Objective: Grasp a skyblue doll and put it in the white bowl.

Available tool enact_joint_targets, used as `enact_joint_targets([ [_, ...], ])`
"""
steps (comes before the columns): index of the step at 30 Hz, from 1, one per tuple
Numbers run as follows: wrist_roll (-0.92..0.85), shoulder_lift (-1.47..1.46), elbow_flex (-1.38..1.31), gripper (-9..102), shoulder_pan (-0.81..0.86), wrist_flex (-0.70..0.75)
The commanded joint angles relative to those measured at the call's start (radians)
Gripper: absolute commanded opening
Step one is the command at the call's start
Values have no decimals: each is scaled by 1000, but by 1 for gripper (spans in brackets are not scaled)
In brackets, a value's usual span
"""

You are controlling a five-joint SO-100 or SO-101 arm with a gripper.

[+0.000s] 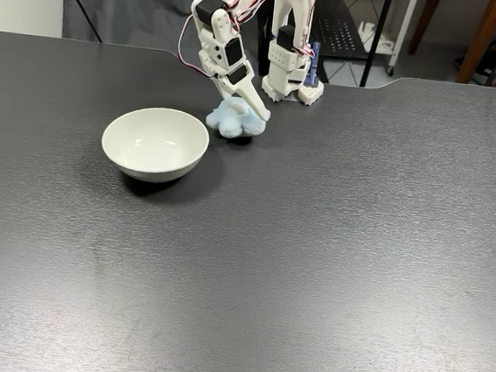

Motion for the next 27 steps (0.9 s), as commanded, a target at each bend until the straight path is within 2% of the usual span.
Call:
enact_joint_targets([
  [1,-8,-21,-6,56,-12,-46],
  [7,-3,-54,-6,56,0,-207],
  [19,6,-38,-5,54,5,-218],
  [23,8,-38,-5,43,6,-218],
  [27,8,-37,-5,19,21,-218],
])
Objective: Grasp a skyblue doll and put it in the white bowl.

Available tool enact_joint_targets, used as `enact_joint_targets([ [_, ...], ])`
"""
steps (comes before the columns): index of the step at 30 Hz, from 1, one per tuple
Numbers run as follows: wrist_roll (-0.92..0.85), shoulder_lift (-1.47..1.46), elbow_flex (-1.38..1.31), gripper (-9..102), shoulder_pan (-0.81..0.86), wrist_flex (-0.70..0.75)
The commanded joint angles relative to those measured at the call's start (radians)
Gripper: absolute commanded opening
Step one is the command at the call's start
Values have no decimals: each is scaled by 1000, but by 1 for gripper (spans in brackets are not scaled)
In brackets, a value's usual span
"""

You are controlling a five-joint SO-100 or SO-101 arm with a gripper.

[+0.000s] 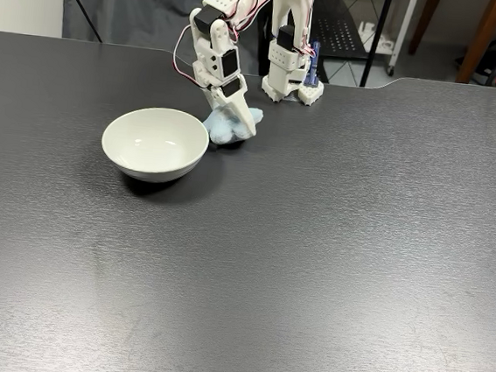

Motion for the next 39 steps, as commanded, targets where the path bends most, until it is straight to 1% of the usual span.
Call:
enact_joint_targets([
  [1,11,17,-3,11,40,-28],
  [3,11,17,-3,-2,48,-28],
  [4,11,17,-3,-4,54,-28],
  [7,12,18,-8,1,64,-28],
  [10,15,83,-18,-1,51,-15],
  [13,15,212,-8,-1,48,-14],
  [18,18,301,-3,-1,51,-11],
  [20,38,328,-5,-1,52,-8],
  [24,100,414,-18,-1,44,44],
  [31,149,558,-38,-1,-44,138],
  [39,236,549,-173,-1,-120,149],
])
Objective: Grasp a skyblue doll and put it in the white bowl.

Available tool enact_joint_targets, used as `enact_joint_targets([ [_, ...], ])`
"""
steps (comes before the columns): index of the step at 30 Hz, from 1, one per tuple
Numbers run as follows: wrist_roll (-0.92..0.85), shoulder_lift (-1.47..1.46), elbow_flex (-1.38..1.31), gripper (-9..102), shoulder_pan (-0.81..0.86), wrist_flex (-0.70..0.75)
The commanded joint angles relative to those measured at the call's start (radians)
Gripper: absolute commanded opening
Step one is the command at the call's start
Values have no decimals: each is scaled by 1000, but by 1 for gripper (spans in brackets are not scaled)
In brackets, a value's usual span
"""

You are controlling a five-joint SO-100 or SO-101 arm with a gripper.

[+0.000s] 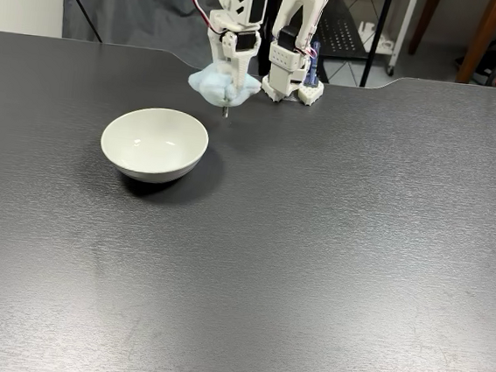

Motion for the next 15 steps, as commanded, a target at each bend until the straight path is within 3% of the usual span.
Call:
enact_joint_targets([
  [1,43,57,-141,-1,-43,0],
  [15,44,-166,-342,-1,-35,-12],
])
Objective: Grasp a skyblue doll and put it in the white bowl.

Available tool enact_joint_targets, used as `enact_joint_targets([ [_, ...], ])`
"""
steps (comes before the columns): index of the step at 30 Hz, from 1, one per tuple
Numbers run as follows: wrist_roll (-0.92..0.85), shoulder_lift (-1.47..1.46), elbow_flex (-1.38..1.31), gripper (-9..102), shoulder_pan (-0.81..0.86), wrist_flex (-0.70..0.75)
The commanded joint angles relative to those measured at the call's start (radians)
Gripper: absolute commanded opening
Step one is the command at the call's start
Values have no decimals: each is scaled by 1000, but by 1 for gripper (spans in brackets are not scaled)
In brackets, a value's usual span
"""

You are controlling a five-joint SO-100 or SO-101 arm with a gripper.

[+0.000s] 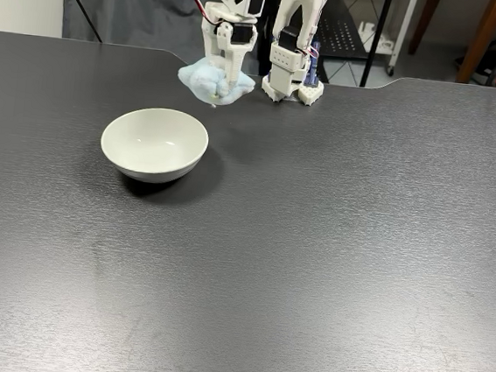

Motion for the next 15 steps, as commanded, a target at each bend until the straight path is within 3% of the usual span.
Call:
enact_joint_targets([
  [1,14,-35,-141,-1,0,-12],
  [10,14,-156,-262,-1,0,-15],
  [15,14,-207,-310,-1,0,-107],
])
